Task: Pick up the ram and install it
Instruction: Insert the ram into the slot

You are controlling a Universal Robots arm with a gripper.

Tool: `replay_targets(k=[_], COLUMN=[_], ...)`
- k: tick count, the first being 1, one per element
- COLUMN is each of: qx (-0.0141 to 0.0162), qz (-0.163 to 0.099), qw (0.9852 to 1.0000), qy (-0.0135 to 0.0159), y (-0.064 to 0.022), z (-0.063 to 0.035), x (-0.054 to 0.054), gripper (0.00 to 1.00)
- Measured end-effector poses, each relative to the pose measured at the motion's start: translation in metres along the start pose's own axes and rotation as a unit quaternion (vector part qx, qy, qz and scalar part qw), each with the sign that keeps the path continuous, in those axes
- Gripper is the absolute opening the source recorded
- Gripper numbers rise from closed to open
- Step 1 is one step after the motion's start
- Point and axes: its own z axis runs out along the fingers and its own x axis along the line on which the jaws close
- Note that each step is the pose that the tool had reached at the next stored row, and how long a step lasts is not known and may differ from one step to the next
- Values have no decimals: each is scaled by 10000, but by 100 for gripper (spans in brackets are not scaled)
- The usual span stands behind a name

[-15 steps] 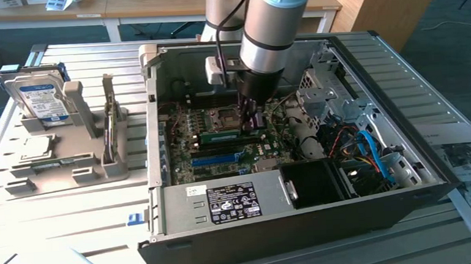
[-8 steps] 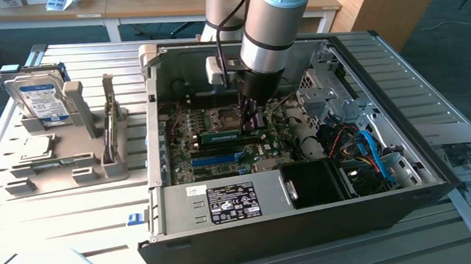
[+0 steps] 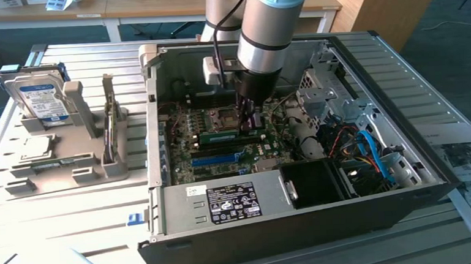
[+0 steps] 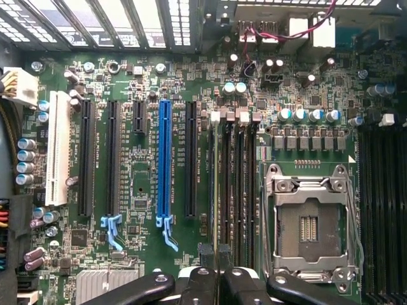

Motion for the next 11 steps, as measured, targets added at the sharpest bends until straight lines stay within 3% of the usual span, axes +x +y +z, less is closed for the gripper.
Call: replay_targets(k=[11], qx=[16], qz=[-1], qw=[10000], qy=[0], y=[3], z=[39], x=[-5], gripper=[12])
